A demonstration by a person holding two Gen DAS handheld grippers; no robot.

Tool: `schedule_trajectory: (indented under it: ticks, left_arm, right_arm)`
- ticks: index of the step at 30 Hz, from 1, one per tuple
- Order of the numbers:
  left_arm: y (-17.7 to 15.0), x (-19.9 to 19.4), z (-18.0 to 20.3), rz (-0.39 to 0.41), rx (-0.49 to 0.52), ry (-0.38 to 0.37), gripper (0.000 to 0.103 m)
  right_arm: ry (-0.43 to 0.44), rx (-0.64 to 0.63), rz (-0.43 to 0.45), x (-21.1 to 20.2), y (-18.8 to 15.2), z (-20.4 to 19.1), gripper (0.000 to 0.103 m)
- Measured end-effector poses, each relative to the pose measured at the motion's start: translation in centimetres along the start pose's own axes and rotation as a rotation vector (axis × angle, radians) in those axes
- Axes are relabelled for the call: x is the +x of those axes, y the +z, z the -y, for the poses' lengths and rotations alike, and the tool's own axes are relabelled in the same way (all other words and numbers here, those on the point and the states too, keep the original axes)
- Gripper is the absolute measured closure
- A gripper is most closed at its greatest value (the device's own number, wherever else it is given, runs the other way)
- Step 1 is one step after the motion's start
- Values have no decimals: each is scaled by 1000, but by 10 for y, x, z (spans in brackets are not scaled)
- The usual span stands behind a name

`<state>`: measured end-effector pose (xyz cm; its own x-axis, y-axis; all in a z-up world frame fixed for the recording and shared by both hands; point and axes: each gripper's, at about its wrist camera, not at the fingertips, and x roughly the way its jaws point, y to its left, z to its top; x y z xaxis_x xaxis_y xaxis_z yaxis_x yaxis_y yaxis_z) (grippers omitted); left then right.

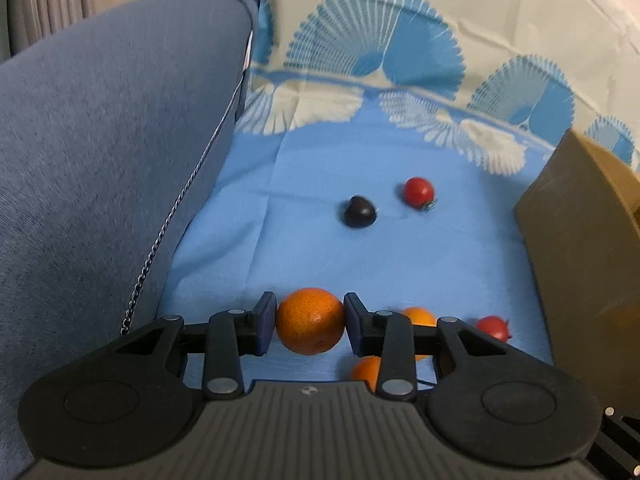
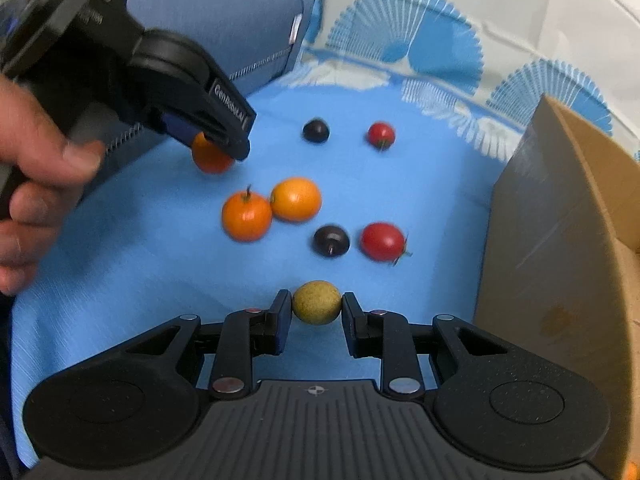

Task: Organize fruits
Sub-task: 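Carry the yellow-green fruit and the mandarin over the cardboard box with both grippers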

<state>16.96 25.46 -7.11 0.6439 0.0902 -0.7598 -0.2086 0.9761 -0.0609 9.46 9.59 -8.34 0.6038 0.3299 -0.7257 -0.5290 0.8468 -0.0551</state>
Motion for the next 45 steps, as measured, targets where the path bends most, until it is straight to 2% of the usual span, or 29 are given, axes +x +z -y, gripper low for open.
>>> schedule_trajectory:
  ticks: [11,15,27,33,39,45]
  left_arm:
    - [-1,-65,18,215,9,-59,63]
    - [-3,-85,24,269,21,-82,63]
    - [-14,-129,45,354,46,-149,62]
    - [-21,-145,59,393,72,-182,62]
    - [-26,-153,72,418,85,-220,62]
    - [-30,-152,92,417,101,-252,62]
  right_arm:
    - [-30,24,182,-52,-1,11,75]
    - [-46,51,218,-70,-5,16,75]
    - [-100,77,296,-114,-23,23,75]
    - [-167,89,395,-145,-27,43,75]
    - [-259,136,508,-181,-24,85,75]
    - [-327,208,560,-204,-29,143,75]
